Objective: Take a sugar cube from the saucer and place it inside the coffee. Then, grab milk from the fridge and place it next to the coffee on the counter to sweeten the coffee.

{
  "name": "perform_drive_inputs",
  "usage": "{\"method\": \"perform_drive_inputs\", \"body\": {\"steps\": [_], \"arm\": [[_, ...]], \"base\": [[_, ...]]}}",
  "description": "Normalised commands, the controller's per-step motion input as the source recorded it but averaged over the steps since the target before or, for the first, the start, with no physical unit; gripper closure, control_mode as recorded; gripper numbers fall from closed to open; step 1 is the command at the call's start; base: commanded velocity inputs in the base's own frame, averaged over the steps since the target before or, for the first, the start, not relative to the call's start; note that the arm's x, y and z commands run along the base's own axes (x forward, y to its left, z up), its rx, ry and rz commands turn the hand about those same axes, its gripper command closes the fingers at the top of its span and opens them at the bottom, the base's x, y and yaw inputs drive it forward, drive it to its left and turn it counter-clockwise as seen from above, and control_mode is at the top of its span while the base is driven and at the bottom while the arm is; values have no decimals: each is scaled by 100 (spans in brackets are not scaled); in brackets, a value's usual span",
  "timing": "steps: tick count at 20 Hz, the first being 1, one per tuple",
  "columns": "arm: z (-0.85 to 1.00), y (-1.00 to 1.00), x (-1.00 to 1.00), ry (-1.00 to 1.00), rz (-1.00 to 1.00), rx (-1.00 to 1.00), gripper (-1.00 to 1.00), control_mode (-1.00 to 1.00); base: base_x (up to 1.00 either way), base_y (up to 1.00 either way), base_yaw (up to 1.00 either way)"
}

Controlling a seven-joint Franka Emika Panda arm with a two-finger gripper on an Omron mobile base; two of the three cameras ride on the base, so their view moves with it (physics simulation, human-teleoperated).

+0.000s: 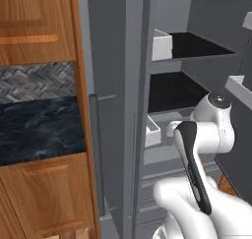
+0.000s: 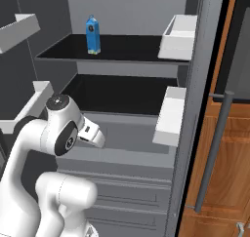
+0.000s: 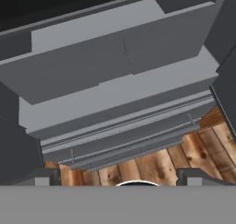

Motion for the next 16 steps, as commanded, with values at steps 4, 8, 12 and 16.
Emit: {"method": "perform_drive_inputs", "body": {"steps": [4,8,12,16], "arm": [[0,0,0,0,0,0,-100,100],[0,0,0,0,0,0,-100,100],[0,0,0,0,0,0,-100,100],[0,0,0,0,0,0,-100,100]], "base": [[38,-33,38],[13,-52,30],[53,-16,9],[69,0,0]]}}
